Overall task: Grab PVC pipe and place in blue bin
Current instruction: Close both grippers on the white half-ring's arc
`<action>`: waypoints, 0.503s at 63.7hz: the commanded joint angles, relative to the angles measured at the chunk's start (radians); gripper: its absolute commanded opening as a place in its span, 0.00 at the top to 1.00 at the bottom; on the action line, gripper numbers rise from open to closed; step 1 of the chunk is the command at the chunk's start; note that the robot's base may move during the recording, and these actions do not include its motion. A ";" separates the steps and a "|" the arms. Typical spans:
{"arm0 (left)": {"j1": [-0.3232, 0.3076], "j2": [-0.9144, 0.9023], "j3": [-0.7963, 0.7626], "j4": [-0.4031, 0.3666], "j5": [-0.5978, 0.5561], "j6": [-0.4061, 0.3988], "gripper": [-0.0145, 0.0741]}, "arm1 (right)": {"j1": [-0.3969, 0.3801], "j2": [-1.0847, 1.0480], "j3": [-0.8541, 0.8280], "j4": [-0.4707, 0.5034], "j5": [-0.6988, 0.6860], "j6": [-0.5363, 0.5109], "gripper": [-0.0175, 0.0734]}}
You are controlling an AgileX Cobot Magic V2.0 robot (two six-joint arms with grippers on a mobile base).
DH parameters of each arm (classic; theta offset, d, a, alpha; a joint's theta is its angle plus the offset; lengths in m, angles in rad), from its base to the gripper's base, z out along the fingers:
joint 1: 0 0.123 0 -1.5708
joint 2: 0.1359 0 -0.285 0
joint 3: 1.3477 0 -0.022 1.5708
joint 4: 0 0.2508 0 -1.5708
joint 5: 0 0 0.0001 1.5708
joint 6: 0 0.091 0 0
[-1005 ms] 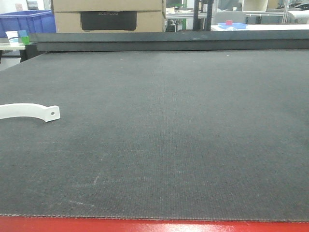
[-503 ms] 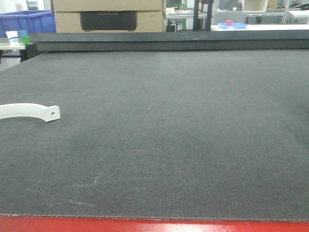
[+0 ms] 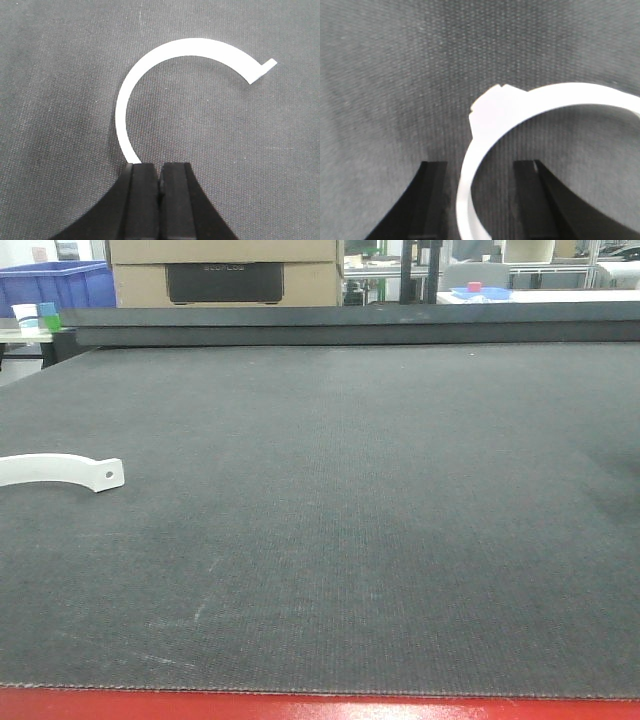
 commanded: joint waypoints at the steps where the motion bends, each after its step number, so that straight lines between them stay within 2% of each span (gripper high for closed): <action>1: -0.007 -0.002 -0.007 -0.010 -0.003 0.000 0.96 | 0.002 0.014 -0.005 -0.005 -0.017 0.001 0.60; 22: -0.007 -0.002 -0.007 -0.009 -0.005 0.000 0.96 | 0.002 0.060 -0.005 -0.005 -0.024 0.001 0.60; 27: -0.007 -0.002 -0.007 -0.011 -0.005 0.000 0.96 | 0.002 0.060 -0.007 -0.005 -0.026 0.001 0.66; 32: -0.007 -0.002 -0.007 -0.013 -0.005 0.000 0.96 | 0.002 0.060 -0.007 -0.005 -0.026 0.001 0.79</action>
